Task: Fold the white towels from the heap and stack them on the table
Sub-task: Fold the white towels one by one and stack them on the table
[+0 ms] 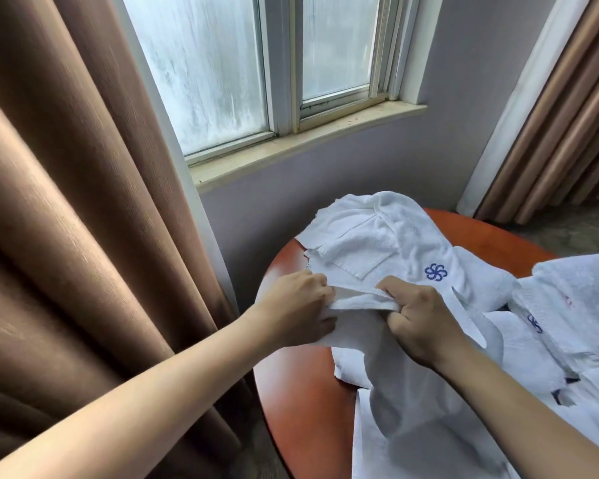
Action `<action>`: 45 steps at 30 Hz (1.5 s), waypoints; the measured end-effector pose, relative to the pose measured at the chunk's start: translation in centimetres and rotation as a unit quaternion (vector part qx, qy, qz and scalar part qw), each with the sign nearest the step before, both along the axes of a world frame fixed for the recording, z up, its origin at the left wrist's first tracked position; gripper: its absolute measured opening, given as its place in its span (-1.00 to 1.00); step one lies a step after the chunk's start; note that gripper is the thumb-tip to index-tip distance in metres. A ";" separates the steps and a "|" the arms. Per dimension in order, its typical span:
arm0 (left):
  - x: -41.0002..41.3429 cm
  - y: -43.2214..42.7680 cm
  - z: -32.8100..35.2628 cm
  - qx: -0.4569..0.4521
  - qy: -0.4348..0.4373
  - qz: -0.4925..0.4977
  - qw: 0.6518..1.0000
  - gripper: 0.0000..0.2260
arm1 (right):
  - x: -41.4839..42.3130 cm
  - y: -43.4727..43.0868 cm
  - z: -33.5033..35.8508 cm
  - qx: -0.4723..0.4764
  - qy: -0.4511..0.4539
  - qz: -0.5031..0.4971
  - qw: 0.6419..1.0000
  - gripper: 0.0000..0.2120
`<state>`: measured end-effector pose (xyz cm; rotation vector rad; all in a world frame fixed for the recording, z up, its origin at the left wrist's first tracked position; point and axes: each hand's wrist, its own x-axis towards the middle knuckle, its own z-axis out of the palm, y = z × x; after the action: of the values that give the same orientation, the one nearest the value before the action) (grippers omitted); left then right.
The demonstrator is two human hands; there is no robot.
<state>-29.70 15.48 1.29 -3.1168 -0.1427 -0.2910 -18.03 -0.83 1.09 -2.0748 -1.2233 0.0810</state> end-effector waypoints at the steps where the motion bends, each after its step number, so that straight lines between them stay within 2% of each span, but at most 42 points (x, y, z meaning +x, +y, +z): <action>1: 0.0 0.4 -0.2 -0.020 -0.014 -0.007 1.000 -0.74 | 0.2 -0.1 0.0 -0.004 0.004 -0.002 1.000 -0.83; 4: -0.2 1.5 -0.8 -0.087 -0.048 -0.027 0.995 -0.80 | 0.8 -0.2 0.2 -0.011 0.021 -0.017 1.000 -0.87; 6: -0.2 2.0 -1.0 -0.177 -0.075 -0.011 0.981 -0.88 | 1.4 -0.4 0.2 -0.019 0.040 -0.027 0.999 -0.87; 7: -0.2 2.2 -1.1 -0.240 -0.095 -0.002 0.966 -0.91 | 1.7 -0.5 0.3 -0.024 0.050 -0.027 0.998 -0.79; 9: -0.3 2.1 -1.2 -0.365 -0.132 0.013 0.922 -0.83 | 2.2 -0.6 0.4 -0.030 0.073 -0.022 0.997 -0.70; 11: -0.3 1.4 -1.0 -0.467 -0.150 0.029 0.871 -0.79 | 2.6 -0.6 0.7 -0.038 0.095 -0.017 0.995 -0.75; 13: -0.2 0.7 -0.3 -0.545 -0.161 0.025 0.823 -0.88 | 2.9 -0.4 0.9 -0.043 0.106 -0.013 0.993 -0.85; 15: -0.1 0.2 0.3 -0.574 -0.174 0.010 0.800 -0.83 | 3.0 -0.3 1.0 -0.063 0.106 -0.015 0.992 -0.84; 17: 0.0 0.0 0.6 -0.566 -0.196 0.014 0.801 -0.79 | 2.6 -0.2 0.8 -0.070 0.101 -0.021 0.992 -0.68; 20: 0.1 0.0 0.9 -0.583 -0.204 0.038 0.785 -0.74 | 1.3 0.4 0.8 0.028 0.037 0.012 0.999 -0.57; 22: 0.2 0.0 1.2 -0.583 -0.204 0.043 0.785 -0.67 | 0.7 1.0 0.8 0.098 -0.050 0.062 0.992 -0.65; 24: 0.2 -0.2 1.5 -0.583 -0.207 0.054 0.784 -0.60 | 0.2 1.7 1.1 0.132 -0.078 0.109 0.982 -0.76; 27: 0.2 -0.3 1.8 -0.603 -0.194 0.087 0.769 -0.57 | -1.0 2.5 1.6 0.158 -0.014 0.127 0.979 -0.86; 29: -0.1 -0.2 2.2 -0.638 -0.155 0.088 0.750 -0.55 | -1.3 2.9 1.5 0.164 0.018 0.131 0.978 -0.93; 31: -0.6 0.1 2.3 -0.703 -0.116 0.072 0.698 -0.48 | -1.1 3.1 1.3 0.164 0.061 0.107 0.979 -0.95; 34: -1.3 0.6 1.6 -0.815 -0.074 0.018 0.575 -0.32 | -0.7 3.1 1.7 0.159 0.197 0.054 0.966 -0.91; 35: -1.3 0.7 1.5 -0.826 -0.063 0.004 0.561 -0.29 | -0.7 3.0 1.9 0.163 0.228 0.051 0.959 -0.90; 40: -1.3 -0.1 1.9 -0.815 -0.068 -0.019 0.575 -0.53 | -0.6 2.7 2.2 0.186 0.323 0.042 0.927 -0.88; 42: -1.1 -0.4 1.8 -0.788 -0.087 0.004 0.609 -0.66 | -0.5 2.6 2.2 0.185 0.345 0.038 0.919 -0.88; 44: -0.7 -0.6 1.9 -0.730 -0.125 0.087 0.666 -0.88 | -0.6 2.5 2.1 0.172 0.342 0.053 0.922 -0.91; 45: -0.5 -0.7 1.9 -0.703 -0.140 0.122 0.686 -0.81 | -0.7 2.6 2.1 0.169 0.338 0.060 0.924 -0.92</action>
<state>-30.21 14.77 3.16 -4.3129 -1.4128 -1.1004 -18.74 1.76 3.21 -1.4749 -0.8502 0.5559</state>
